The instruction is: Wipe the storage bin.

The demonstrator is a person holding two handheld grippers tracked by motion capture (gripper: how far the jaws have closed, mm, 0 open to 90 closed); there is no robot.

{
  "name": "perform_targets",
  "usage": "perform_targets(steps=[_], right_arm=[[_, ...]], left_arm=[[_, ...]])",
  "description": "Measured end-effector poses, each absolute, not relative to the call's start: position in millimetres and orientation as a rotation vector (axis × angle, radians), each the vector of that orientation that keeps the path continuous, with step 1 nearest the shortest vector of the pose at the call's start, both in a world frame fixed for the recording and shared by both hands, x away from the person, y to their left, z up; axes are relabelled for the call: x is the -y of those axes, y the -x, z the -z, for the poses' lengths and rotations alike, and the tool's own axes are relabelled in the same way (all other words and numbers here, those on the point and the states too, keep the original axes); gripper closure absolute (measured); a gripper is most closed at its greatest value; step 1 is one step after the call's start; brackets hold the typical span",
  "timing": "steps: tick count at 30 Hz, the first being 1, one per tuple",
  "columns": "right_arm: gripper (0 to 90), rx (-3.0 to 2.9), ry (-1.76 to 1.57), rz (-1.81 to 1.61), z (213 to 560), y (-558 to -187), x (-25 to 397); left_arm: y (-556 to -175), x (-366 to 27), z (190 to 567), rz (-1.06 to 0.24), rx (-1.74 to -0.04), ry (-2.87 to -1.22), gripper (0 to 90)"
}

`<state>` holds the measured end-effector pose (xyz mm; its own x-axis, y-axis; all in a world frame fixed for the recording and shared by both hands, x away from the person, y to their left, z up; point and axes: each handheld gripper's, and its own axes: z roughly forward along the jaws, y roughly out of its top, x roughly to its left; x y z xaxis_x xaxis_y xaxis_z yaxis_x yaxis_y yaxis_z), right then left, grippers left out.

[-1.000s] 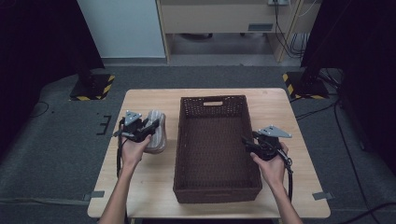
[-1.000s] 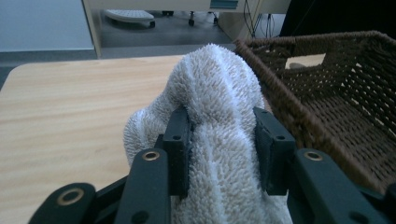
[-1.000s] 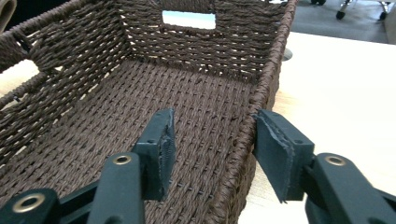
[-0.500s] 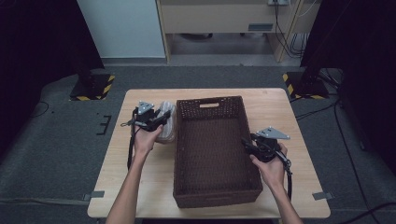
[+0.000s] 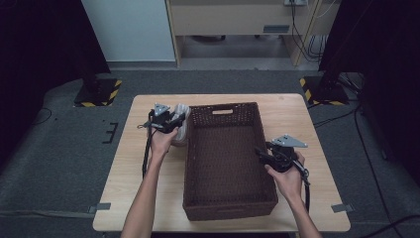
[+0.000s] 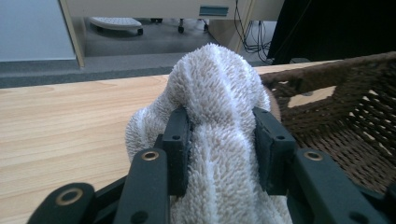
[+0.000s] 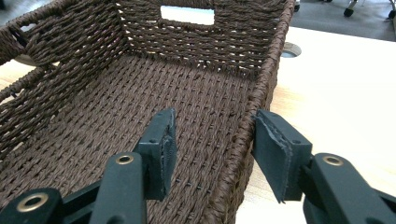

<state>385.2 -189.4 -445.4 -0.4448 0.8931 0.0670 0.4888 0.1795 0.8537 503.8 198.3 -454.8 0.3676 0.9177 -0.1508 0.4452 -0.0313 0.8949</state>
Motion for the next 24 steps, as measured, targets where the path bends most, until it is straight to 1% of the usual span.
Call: perform_targets(steps=[6, 11, 15, 19, 21, 24], right_arm=[[49.4, -2.009, -1.296, -1.19, 446, -385, 189], [49.0, -2.013, -1.294, -1.191, 446, -385, 190], [48.5, -2.015, -1.29, -1.192, 446, -386, 190], [48.2, -2.019, -1.288, -1.196, 446, -386, 190], [48.1, -2.021, -1.288, -1.195, 446, -386, 190], [47.7, -2.02, -1.286, -1.197, 446, -386, 190]], left_arm=[[-510, -203, 474, -0.582, -1.273, -1.645, 62.0], [-515, -195, 504, -0.56, -1.32, -1.743, 63.2], [-514, -191, 517, -0.555, -1.345, -1.722, 63.7], [-514, -196, 513, -0.511, -1.364, -1.705, 64.1], [-511, -204, 504, -0.469, -1.366, -1.646, 64.4], [-504, -216, 481, -0.484, -1.317, -1.57, 64.3]])
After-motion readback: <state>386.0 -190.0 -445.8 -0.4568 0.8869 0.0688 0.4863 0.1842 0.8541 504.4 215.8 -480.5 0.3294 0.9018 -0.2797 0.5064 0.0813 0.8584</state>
